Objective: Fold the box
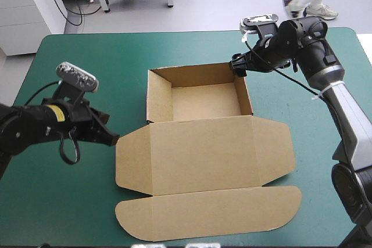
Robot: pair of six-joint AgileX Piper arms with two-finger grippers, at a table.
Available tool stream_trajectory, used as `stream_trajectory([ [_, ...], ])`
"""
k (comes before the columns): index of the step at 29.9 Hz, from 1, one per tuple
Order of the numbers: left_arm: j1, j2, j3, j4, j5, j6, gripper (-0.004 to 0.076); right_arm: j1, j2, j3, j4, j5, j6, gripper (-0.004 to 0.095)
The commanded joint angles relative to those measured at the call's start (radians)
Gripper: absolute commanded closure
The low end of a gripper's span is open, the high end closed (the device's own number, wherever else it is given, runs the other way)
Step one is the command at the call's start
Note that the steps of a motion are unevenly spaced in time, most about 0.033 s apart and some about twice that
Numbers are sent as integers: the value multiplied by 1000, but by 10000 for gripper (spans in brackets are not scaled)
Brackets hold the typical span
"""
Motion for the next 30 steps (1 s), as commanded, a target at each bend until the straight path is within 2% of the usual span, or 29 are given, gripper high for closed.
stream_trajectory([
  [1,-1,-108,110,-13,-78,-7,731,0,-28,-23,1,-36,-17,70],
  [6,-1,-238,348,-18,-183,-28,731,0,18,-23,-1,-38,-17,70],
  [12,-1,-314,534,-18,-225,-29,731,0,98,-23,-1,-59,-20,70],
  [17,-1,-326,577,-18,-225,-30,731,0,179,-23,-1,-97,-50,70],
  [21,-1,-328,577,-18,-229,-30,731,0,230,-23,-1,-103,-54,109],
  [23,-1,-328,577,-18,-229,-30,731,0,245,-23,-3,-105,-54,166],
  [25,-1,-328,577,-18,-229,-30,731,0,252,-23,-3,-107,-54,279],
  [30,-1,-328,577,-18,-229,-30,731,0,261,-23,-22,-109,-54,681],
])
